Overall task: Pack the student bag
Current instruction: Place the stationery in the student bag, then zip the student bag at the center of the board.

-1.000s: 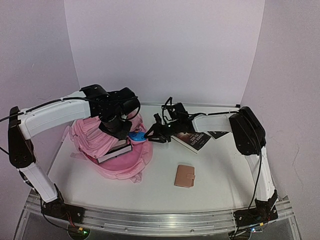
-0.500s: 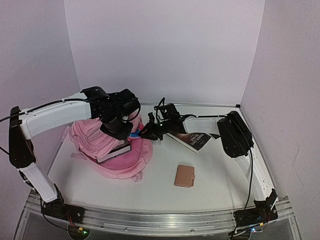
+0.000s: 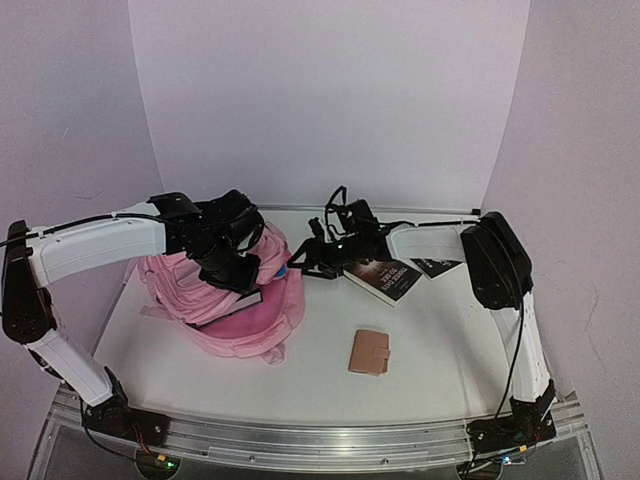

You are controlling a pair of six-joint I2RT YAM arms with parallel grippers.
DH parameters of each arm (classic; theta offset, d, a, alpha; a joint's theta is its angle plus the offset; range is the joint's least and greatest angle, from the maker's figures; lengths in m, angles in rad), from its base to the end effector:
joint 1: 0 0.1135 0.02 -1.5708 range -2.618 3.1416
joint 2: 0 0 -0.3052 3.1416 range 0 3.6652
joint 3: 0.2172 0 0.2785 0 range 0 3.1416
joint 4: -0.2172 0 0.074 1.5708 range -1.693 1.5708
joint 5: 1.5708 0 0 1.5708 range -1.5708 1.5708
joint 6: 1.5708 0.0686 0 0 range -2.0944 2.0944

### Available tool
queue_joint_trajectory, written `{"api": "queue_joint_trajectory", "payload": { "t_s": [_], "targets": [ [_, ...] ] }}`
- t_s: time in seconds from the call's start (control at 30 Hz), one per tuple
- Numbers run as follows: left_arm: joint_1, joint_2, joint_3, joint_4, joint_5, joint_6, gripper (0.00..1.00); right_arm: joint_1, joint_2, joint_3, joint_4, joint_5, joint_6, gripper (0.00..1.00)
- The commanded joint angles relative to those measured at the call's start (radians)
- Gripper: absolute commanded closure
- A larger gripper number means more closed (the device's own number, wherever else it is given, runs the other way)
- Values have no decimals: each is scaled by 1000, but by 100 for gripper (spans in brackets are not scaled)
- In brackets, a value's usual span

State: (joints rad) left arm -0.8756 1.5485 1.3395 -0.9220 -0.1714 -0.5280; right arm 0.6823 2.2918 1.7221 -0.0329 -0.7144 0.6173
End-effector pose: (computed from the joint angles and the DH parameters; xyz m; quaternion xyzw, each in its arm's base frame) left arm 0.2344 -0.2628 0.2928 0.1498 0.9609 -0.0765 0.2199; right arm 0.4269 0.4047 0.1753 -0.1896 0.8235 0.5102 0.1599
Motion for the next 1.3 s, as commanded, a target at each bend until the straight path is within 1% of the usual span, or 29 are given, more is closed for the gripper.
{"api": "queue_joint_trajectory", "payload": {
  "t_s": [0.0,0.03,0.1,0.17,0.23,0.3,0.37,0.43,0.6,0.73,0.87,1.0,1.07,1.13,1.27],
  "targets": [
    [10,-45,-44,43,31,-50,76,-30,-111,-30,-35,-39,-104,38],
    [10,-54,-56,59,35,-59,71,-34,-112,-30,-48,-40,-117,36],
    [11,-87,-92,106,41,-81,51,-39,-103,-24,-67,-38,-136,32],
    [14,-128,-123,146,37,-102,33,-40,-76,-2,-79,-40,-142,29],
    [27,-166,-144,183,37,-123,25,-40,-37,32,-81,-46,-142,28],
    [50,-189,-161,190,22,-160,20,-40,9,67,-82,-47,-133,28],
    [92,-199,-187,181,5,-219,17,-37,55,93,-80,-65,-107,29],
    [129,-215,-243,209,14,-265,16,-31,85,103,-77,-87,-84,30],
    [204,-223,-356,297,54,-336,14,14,93,57,-64,-105,-84,32],
    [244,-174,-392,365,102,-339,15,58,84,-7,-40,-128,-75,37],
    [276,-102,-385,396,118,-312,16,102,42,-100,46,-158,-13,42],
    [342,-65,-365,413,146,-273,16,153,-30,-168,119,-192,16,42],
    [381,-54,-347,412,165,-244,16,167,-68,-180,120,-194,-19,42],
    [417,-44,-321,401,173,-212,16,158,-109,-182,86,-177,-94,42],
    [451,-46,-270,357,192,-165,16,76,-159,-140,-109,-84,-303,42]
  ]
}}
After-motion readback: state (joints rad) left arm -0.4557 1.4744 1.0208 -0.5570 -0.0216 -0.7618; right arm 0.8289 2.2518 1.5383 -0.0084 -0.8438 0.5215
